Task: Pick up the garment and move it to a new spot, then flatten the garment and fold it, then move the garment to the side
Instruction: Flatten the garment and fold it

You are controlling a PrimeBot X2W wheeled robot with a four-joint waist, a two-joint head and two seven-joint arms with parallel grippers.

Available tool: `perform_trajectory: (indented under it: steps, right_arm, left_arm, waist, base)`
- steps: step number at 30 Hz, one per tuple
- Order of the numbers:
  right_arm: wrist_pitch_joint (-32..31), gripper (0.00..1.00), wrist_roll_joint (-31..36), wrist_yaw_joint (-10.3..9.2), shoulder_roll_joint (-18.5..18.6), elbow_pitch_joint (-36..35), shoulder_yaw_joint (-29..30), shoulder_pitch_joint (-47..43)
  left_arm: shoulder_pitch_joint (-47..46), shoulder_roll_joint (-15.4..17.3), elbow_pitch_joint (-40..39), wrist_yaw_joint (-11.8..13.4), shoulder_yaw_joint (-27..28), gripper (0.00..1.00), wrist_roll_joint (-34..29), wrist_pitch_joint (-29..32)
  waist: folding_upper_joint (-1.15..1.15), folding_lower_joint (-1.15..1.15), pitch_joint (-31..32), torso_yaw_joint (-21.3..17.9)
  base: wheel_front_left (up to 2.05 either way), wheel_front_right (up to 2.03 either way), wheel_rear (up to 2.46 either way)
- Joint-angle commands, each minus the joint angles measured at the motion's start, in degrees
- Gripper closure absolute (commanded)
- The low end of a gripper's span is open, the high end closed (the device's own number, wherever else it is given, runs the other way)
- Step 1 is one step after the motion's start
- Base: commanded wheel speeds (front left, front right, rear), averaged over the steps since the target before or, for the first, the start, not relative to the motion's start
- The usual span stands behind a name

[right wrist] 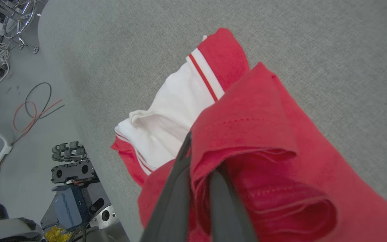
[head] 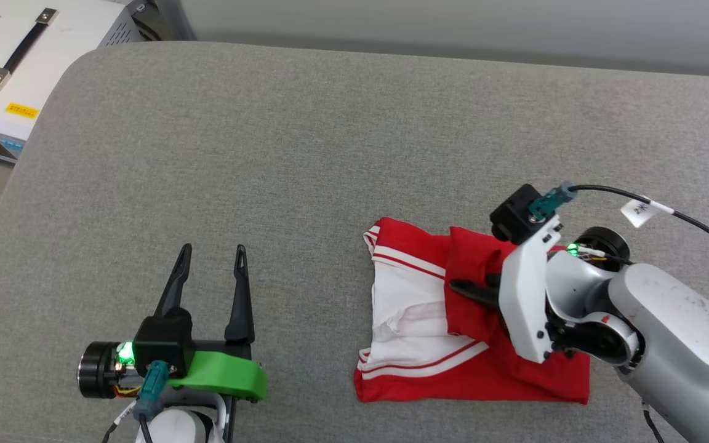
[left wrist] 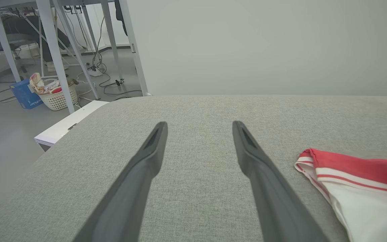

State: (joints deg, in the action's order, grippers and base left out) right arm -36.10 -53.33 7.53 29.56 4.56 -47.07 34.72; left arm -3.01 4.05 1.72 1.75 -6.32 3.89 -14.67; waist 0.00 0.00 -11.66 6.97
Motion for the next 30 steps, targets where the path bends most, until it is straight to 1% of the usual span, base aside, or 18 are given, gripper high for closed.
perform_trajectory:
  steps: [1, 6, 11, 15, 16, 17, 20, 24, 28, 30]
  right_arm:
    - [0.8, 1.0, 0.4, -0.04, -1.2, 1.6, -1.2, 1.8]
    - [3.6, 1.0, 1.2, -0.04, -4.5, 8.3, -6.4, 5.8]
    - [6.8, 1.0, 1.9, -0.04, -6.1, 16.1, -11.0, 6.5]
    - [10.3, 1.0, 1.1, -0.04, -6.6, 19.1, -13.1, 6.9]
    - [11.4, 0.69, 0.8, -0.04, -6.7, 19.2, -13.1, 7.1]
    - [12.7, 0.0, 0.3, -0.04, -6.7, 19.0, -13.1, 7.2]
    - [17.0, 0.0, -0.1, -0.04, -5.6, 17.2, -12.7, 7.8]
    - [24.4, 0.0, 1.7, -0.04, -2.4, 14.1, -11.0, 8.3]
    - [32.6, 0.0, 5.7, -0.04, 0.3, 13.5, -6.7, 7.8]
    - [36.7, 0.0, 8.2, -0.04, 0.8, 14.0, -3.7, 6.8]
  left_arm:
    - [-1.2, -0.3, 0.1, -0.2, 0.1, 0.0, -0.6, -0.3]
    - [-2.1, -0.6, 0.4, -0.2, -0.1, 0.0, -0.7, -0.3]
    - [-2.6, -0.8, 0.8, -0.1, -0.1, 0.0, -0.6, -0.3]
    - [-2.3, -0.9, 1.2, 0.0, 0.3, 0.0, -0.6, -0.3]
    - [-2.0, -0.9, 1.3, 0.1, 0.5, 0.0, -0.6, -0.3]
    - [-1.7, -1.0, 1.3, 0.1, 0.7, 0.0, -0.6, -0.3]
    - [-0.9, -1.0, 1.6, 0.0, 1.2, 0.0, -0.9, -0.3]
    - [0.2, -1.0, 1.4, -0.2, 2.0, 0.0, -1.1, -0.3]
    - [1.4, -0.9, 1.1, -0.5, 2.8, 0.0, -1.1, -0.3]
    - [1.8, -0.9, 1.0, -0.6, 3.0, 0.0, -1.3, -0.3]
  waist:
    - [0.0, 0.0, -0.9, 0.5]
    - [0.0, 0.0, -2.0, 1.0]
    - [0.0, 0.0, -2.3, 1.2]
    - [0.0, 0.0, -1.5, 0.7]
    - [0.0, 0.0, -1.2, 0.5]
    - [0.0, 0.0, -0.8, 0.3]
    - [0.0, 0.0, 0.6, -0.3]
    - [0.0, 0.0, 2.5, -1.7]
    - [0.0, 0.0, 4.0, -3.3]
    - [0.0, 0.0, 4.7, -4.0]
  base:
    - [0.0, 0.0, 0.0]
    - [0.0, 0.0, 0.0]
    - [0.0, 0.0, 0.0]
    - [0.0, 0.0, 0.0]
    - [0.0, 0.0, 0.0]
    - [0.0, 0.0, 0.0]
    - [0.0, 0.0, 0.0]
    - [0.0, 0.0, 0.0]
    - [0.0, 0.0, 0.0]
    - [0.0, 0.0, 0.0]
